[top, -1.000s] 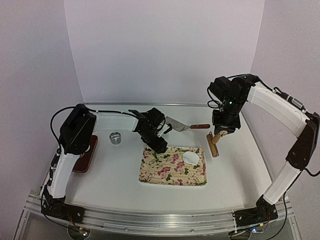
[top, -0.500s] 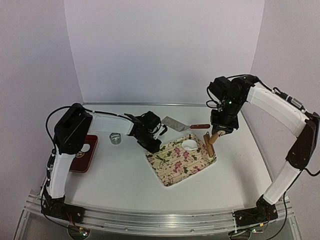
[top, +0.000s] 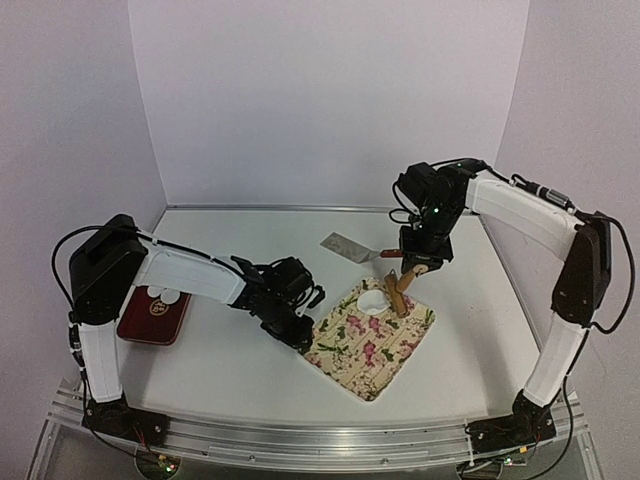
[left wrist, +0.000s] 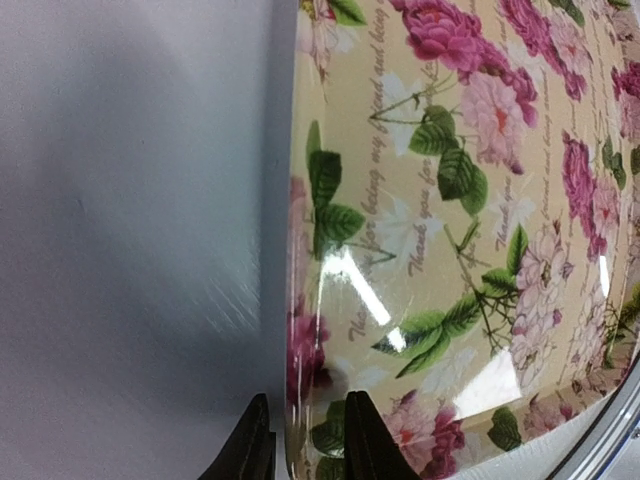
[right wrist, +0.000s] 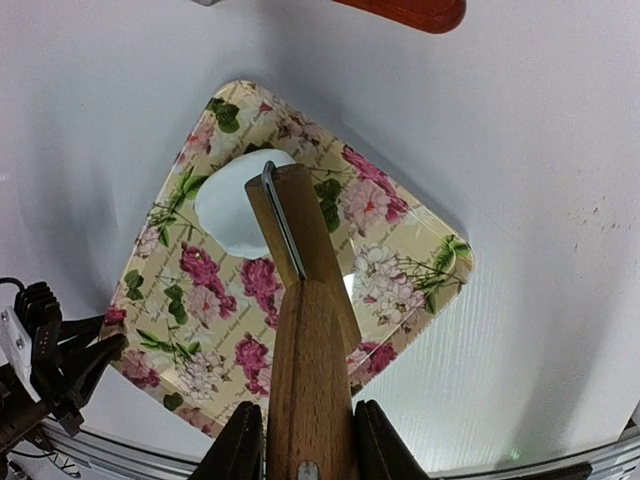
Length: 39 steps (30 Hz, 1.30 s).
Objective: Roll out the dumpling wrappers from the dough
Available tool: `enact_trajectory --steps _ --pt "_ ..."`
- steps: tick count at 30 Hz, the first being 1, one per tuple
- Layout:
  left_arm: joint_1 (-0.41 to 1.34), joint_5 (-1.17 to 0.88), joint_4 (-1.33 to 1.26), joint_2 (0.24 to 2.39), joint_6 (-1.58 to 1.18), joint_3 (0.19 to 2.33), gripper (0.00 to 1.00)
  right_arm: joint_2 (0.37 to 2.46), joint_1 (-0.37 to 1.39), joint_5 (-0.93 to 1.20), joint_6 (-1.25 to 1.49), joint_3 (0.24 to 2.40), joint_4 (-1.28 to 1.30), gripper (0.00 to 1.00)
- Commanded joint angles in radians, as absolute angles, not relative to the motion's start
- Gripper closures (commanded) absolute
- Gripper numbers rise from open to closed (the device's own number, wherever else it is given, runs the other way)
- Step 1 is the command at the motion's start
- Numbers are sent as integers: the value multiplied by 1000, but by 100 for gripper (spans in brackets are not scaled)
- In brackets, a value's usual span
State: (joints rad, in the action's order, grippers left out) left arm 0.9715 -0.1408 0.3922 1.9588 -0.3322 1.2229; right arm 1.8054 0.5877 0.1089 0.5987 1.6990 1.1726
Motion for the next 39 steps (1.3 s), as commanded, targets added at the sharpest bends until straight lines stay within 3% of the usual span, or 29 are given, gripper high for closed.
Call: enact_trajectory --steps 1,10,17,28,35,39 --pt "967 -143 420 1890 -418 1205 73 1857 591 137 527 1782 1131 100" --pt "957 -50 573 2078 -385 1544 67 1946 597 189 482 1848 1129 100" --pt "944 34 602 2168 -410 1630 68 2004 606 198 480 1884 1122 100" --pt "927 -46 540 2175 -372 1594 79 2048 615 207 519 1864 1115 100" --pt "928 -77 523 2177 -345 1591 98 2021 617 207 560 1881 1118 100" --pt "928 -74 521 2172 -327 1583 100 1962 618 225 606 1900 1119 100"
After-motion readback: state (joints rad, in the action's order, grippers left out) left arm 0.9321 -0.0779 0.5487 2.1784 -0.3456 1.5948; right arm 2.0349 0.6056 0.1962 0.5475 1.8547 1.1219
